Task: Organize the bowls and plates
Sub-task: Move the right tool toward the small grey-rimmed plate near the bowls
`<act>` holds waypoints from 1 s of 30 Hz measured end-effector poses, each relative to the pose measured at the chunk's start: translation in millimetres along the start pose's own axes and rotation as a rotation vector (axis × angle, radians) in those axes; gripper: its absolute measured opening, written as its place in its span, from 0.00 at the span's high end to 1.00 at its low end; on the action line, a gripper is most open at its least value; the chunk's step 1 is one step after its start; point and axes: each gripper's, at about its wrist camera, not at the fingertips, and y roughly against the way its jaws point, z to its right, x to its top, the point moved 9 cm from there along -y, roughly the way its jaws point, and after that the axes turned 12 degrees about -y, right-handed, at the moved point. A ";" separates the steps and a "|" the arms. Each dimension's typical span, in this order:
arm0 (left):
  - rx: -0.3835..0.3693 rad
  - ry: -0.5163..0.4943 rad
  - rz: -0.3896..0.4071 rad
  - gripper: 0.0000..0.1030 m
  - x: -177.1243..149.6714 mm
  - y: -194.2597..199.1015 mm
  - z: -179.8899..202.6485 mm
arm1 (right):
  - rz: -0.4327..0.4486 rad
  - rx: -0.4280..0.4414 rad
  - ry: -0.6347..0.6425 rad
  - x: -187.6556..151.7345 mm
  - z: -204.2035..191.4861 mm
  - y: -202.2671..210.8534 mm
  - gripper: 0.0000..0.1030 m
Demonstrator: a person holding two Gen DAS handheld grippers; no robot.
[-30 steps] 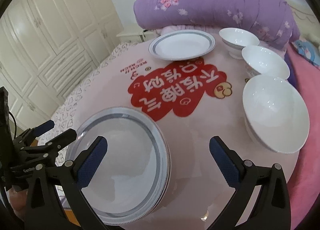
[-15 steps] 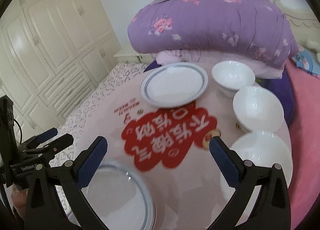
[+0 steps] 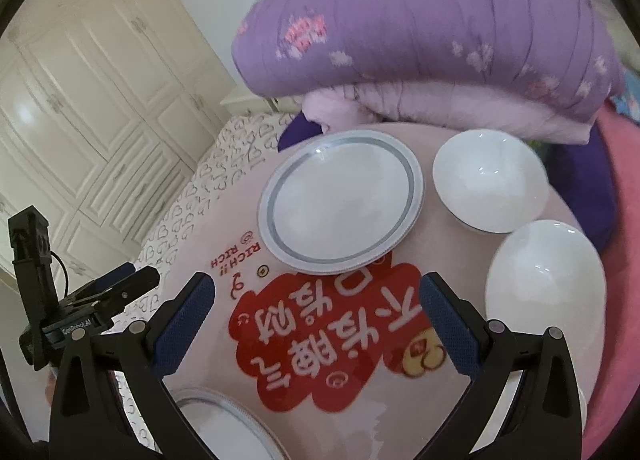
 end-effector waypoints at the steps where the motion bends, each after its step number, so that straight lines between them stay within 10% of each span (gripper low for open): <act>1: -0.001 -0.008 -0.012 0.01 5.8 -10.8 0.3 | -0.014 -0.003 -0.013 1.2 2.4 -6.2 0.00; 14: -0.044 -0.030 -0.097 0.01 70.0 -123.2 -12.9 | -0.055 -0.041 -0.252 27.1 43.6 -67.7 0.00; 30: -0.112 -0.066 -0.159 0.09 102.9 -221.5 -2.6 | 0.001 -0.185 -0.207 48.2 47.1 -93.5 0.09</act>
